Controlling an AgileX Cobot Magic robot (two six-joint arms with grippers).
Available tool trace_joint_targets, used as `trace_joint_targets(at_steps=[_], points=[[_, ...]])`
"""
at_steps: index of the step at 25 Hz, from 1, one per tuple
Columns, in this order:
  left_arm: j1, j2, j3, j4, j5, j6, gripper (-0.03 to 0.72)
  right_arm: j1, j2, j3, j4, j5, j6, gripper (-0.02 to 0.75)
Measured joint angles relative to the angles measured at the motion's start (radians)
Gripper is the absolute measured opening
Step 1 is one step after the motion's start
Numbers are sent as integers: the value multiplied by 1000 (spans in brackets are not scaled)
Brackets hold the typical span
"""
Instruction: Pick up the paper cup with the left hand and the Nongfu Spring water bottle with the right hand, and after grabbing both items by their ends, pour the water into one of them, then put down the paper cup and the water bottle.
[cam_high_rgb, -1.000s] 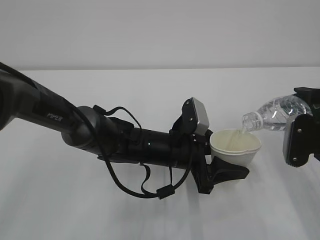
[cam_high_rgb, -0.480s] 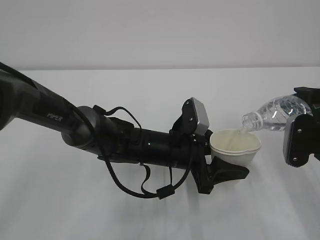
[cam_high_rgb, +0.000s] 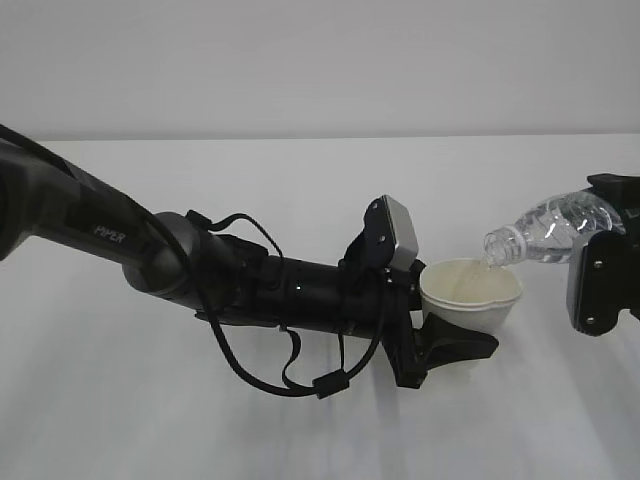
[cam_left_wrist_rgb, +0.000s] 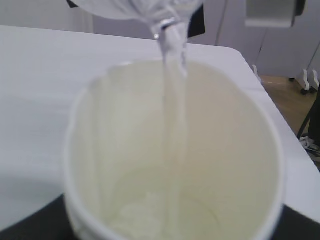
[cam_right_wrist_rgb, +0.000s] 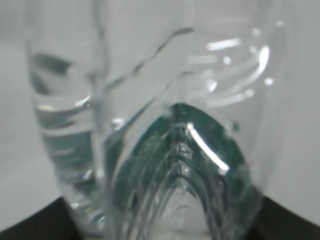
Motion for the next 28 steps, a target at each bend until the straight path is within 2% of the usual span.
trace_joint_targets(at_steps=[28], points=[[0,0,0,2,0,-2,433,0,0,0,0,0,-6,377]])
